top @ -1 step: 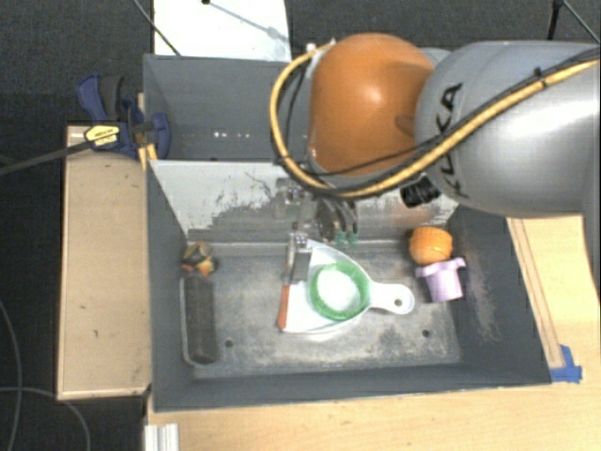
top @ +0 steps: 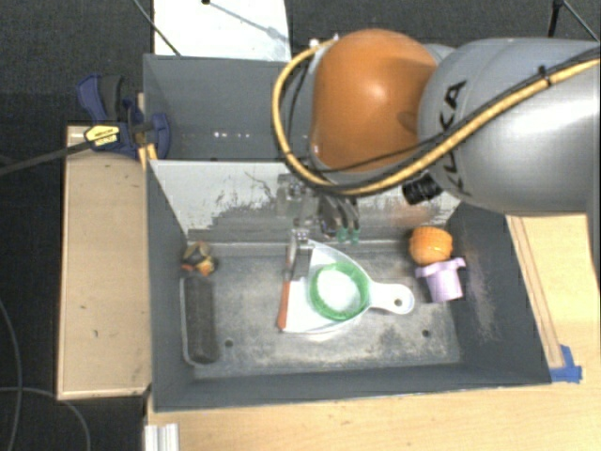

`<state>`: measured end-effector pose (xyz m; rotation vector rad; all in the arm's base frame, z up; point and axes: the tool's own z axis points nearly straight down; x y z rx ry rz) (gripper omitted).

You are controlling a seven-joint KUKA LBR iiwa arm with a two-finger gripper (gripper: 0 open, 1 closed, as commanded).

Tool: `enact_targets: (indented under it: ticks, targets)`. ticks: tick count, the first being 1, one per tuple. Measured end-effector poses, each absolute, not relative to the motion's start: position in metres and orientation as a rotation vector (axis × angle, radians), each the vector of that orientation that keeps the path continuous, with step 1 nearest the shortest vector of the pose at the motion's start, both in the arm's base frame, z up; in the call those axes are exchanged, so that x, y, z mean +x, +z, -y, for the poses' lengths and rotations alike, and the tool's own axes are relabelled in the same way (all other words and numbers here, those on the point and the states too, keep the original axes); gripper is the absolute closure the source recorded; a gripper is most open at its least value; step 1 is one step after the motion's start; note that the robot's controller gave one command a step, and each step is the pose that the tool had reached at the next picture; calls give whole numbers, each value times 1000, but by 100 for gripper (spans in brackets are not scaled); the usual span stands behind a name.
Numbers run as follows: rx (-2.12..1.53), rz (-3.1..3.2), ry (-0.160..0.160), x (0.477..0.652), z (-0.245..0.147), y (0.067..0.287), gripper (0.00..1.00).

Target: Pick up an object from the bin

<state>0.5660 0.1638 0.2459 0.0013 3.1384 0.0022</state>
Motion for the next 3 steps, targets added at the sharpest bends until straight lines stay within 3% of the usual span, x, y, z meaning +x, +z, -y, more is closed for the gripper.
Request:
enact_targets:
  ticks: [1, 2, 3]
  targets:
    - [-135, -3132, 2, 560, -131, 179, 0]
    - [127, -3138, 1, 517, -89, 158, 0]
    - [-120, -3139, 1, 520, -61, 143, 0]
